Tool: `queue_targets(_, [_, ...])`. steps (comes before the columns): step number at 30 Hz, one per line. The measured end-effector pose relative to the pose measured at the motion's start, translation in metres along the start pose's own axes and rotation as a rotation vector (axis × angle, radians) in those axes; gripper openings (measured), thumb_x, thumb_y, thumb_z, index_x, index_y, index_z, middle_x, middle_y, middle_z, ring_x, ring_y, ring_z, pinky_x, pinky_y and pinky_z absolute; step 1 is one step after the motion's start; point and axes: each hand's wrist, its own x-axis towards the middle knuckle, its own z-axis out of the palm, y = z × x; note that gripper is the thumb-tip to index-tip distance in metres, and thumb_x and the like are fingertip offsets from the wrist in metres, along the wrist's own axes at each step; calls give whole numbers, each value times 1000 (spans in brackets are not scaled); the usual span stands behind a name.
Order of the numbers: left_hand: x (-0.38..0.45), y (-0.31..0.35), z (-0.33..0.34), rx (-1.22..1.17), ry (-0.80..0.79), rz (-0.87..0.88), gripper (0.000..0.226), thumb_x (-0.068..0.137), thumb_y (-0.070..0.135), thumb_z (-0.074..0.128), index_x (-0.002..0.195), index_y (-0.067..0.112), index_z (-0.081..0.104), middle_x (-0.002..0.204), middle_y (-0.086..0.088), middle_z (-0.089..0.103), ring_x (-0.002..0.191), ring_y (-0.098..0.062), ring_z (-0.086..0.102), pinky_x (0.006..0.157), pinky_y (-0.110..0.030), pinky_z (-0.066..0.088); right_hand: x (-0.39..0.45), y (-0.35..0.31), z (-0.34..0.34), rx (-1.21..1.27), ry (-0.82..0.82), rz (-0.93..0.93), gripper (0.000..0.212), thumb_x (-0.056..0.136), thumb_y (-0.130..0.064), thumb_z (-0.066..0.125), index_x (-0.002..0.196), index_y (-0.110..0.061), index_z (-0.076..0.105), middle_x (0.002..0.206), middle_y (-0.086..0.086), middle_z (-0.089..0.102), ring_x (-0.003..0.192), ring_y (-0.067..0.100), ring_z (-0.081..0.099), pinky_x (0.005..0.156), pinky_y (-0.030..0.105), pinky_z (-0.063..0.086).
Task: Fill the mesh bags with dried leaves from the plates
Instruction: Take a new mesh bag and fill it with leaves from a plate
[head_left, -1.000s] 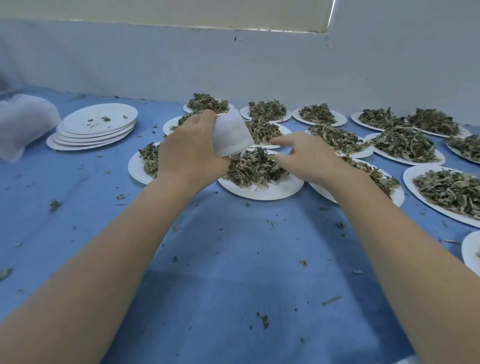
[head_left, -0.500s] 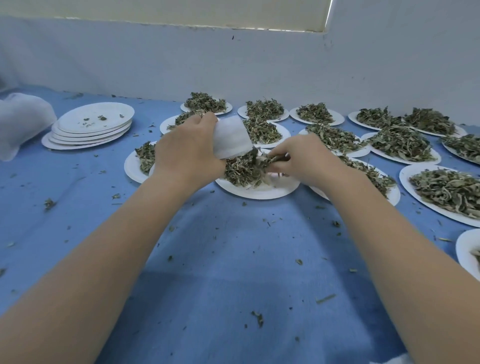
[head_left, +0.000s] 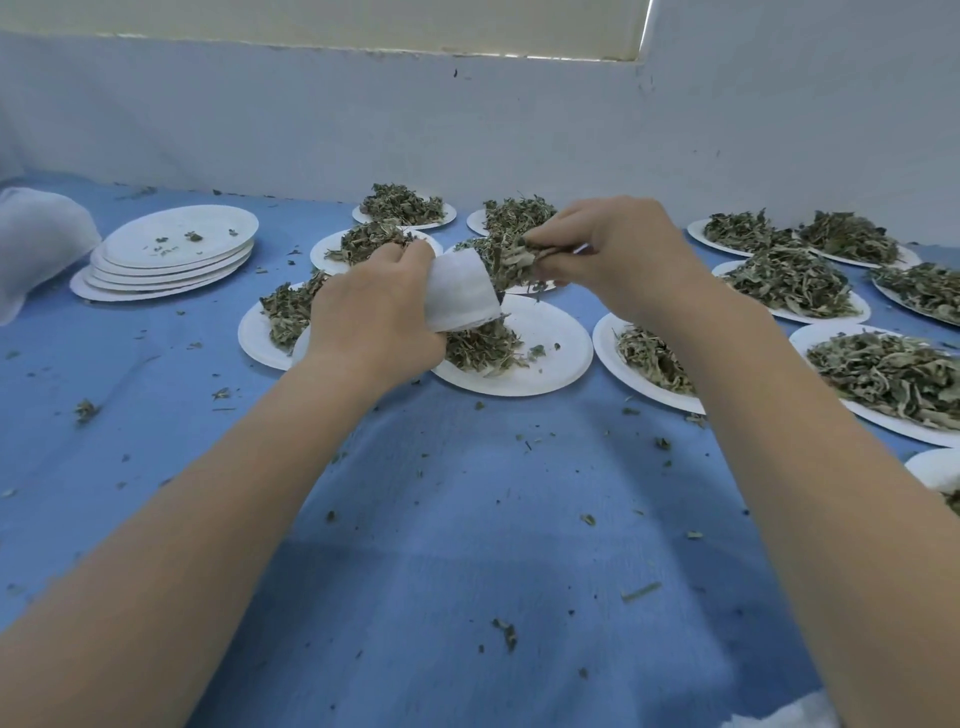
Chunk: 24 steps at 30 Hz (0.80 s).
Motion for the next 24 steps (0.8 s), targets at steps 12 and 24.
queue_targets(12, [-2,1,3,-259,79,22,48,71,21,71,114,12,51,104,-9,58,86,-30,53,69,-39,46,-5,-5,6,404,-7,110,31,79,-4,71,98,-29,69,94,14,70,78,15,66,82,27,53])
queue_targets(24, [-6,14,8,-126,132,80,46,76,33,68,112,10,52,100,-11,58,81,-34,56,60,-33,36,-5,-26,10,236,-164,80,21,81,-10,66,101,-14,74,96,19,69,88,25,64,81,32,49])
